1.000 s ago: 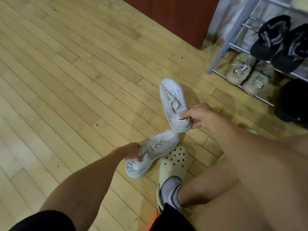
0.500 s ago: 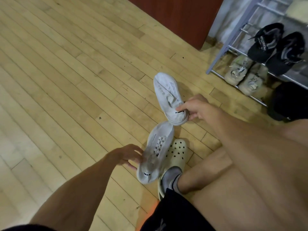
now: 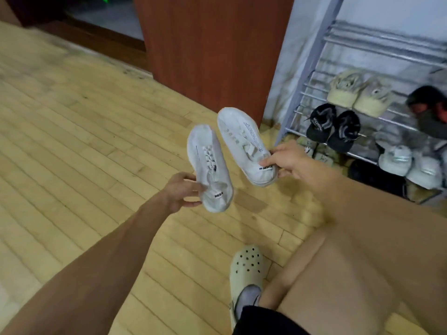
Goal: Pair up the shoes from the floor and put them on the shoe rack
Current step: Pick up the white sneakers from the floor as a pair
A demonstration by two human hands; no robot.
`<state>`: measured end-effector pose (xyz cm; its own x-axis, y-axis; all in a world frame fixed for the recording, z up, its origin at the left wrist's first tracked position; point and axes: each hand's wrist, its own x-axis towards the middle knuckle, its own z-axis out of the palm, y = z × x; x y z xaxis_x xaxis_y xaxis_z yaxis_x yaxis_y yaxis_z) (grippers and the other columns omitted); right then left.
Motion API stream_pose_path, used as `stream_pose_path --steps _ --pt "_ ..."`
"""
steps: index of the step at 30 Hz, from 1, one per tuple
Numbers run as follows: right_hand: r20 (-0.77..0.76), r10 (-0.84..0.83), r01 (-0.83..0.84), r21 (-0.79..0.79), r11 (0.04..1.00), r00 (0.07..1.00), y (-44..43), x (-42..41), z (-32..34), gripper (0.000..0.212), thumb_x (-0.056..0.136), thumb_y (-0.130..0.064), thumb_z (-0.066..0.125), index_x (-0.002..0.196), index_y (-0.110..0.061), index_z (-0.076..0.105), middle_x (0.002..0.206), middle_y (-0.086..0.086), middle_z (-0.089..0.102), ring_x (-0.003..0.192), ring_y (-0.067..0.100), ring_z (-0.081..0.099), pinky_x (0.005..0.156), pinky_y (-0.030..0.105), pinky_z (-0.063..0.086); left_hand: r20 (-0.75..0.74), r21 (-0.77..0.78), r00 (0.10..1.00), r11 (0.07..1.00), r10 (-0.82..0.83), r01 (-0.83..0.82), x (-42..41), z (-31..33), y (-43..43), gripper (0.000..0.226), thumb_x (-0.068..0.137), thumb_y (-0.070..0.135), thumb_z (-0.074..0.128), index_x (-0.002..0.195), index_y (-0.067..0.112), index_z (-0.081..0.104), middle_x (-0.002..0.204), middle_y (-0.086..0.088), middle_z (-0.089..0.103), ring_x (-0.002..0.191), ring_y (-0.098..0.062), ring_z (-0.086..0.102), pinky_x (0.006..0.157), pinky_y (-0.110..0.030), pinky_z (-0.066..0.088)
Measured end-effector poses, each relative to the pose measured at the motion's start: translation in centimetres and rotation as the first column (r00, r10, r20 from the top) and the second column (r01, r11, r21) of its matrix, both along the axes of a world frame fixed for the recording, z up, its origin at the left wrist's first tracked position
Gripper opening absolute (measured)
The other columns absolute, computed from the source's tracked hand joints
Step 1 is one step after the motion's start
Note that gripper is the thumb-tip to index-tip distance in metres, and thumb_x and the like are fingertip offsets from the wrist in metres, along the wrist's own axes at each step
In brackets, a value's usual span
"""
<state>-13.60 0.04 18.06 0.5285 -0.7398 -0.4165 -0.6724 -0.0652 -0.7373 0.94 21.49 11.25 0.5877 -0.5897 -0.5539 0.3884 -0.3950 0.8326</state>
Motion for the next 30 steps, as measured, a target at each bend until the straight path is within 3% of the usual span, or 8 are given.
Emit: stream_pose_path --steps 2,5,9,13,16,21,28,30 --pt "0.028 0.005 -0.002 -0.098 0.995 1.000 -1.7 -1.0 2.9 0.032 0.069 -0.013 0.084 0.099 -0.010 0.074 0.101 0.011 0.075 0.092 0.029 0.071 0.080 0.042 0.059 0.039 -0.057 0.999 0.998 -0.013 0.015 0.8 3.5 -2.7 0.032 0.076 -0.004 0.071 0.096 0.012 0.052 0.082 -0.005 0.066 0.072 -0.020 0.065 0.079 -0.047 0.056" --pt "0.123 -0.022 0.048 -0.218 0.975 0.992 -4.6 -3.0 7.1 0.038 0.069 -0.019 0.084 0.105 -0.014 0.074 0.096 0.004 0.074 0.083 0.020 0.067 0.075 0.038 0.058 0.100 -0.150 0.995 0.988 -0.029 0.044 1.4 9.0 -7.2 0.035 0.076 -0.005 0.070 0.101 0.011 0.052 0.083 -0.005 0.067 0.073 -0.020 0.065 0.070 -0.040 0.057" --pt "0.322 -0.152 0.224 -0.198 0.954 0.934 -8.9 -5.8 12.1 0.054 0.066 -0.014 0.085 0.117 -0.014 0.069 0.106 0.004 0.074 0.093 0.022 0.070 0.082 0.045 0.059 0.202 -0.234 0.978 0.967 -0.050 0.097 1.4 16.0 -13.3 0.032 0.077 -0.001 0.070 0.103 0.010 0.056 0.092 -0.008 0.068 0.079 -0.021 0.065 0.065 -0.037 0.056" --pt "0.451 -0.242 0.346 -0.163 0.924 0.859 -13.4 -8.5 16.8 0.048 0.072 -0.014 0.082 0.118 -0.014 0.068 0.102 0.003 0.074 0.089 0.022 0.071 0.077 0.042 0.060 0.268 -0.295 0.961 0.944 -0.064 0.145 0.2 21.7 -19.4 0.020 0.079 0.002 0.071 0.096 0.007 0.064 0.096 -0.012 0.070 0.080 -0.024 0.066 0.068 -0.039 0.057" --pt "0.521 -0.312 0.425 -0.110 0.899 0.795 -17.0 -10.1 19.2 0.042 0.074 -0.016 0.081 0.113 -0.009 0.069 0.099 0.007 0.075 0.087 0.028 0.073 0.075 0.050 0.060 0.312 -0.330 0.944 0.919 -0.110 0.216 -0.7 25.0 -24.4 0.033 0.077 0.006 0.076 0.108 0.005 0.064 0.101 -0.013 0.072 0.081 -0.023 0.068 0.070 -0.038 0.057" --pt "0.552 -0.447 0.513 0.039 0.857 0.704 -23.0 -11.9 20.5 0.032 0.078 -0.008 0.077 0.107 0.002 0.069 0.098 0.021 0.073 0.078 0.035 0.072 0.069 0.054 0.060 0.349 -0.334 0.921 0.895 -0.176 0.297 -2.2 27.9 -33.9 0.050 0.076 0.005 0.077 0.122 0.001 0.056 0.106 -0.017 0.071 0.082 -0.026 0.068 0.059 -0.036 0.058" --pt "0.497 -0.559 0.588 0.114 0.801 0.664 -30.6 -12.8 18.4 0.037 0.076 -0.014 0.079 0.106 0.003 0.066 0.103 0.022 0.070 0.082 0.038 0.072 0.061 0.046 0.061 0.355 -0.244 0.873 0.868 -0.335 0.432 -4.0 27.4 -45.5 0.018 0.086 0.008 0.066 0.104 0.006 0.063 0.093 -0.013 0.067 0.076 -0.025 0.064 0.060 -0.036 0.060" --pt "0.470 -0.563 0.592 0.100 0.800 0.680 -32.1 -12.7 17.7 0.033 0.075 -0.014 0.080 0.101 0.002 0.068 0.100 0.022 0.070 0.080 0.038 0.072 0.063 0.048 0.061 0.362 -0.206 0.857 0.865 -0.366 0.457 -4.2 26.8 -48.0 0.016 0.087 0.009 0.065 0.103 0.007 0.063 0.087 -0.011 0.068 0.069 -0.022 0.064 0.051 -0.030 0.057"
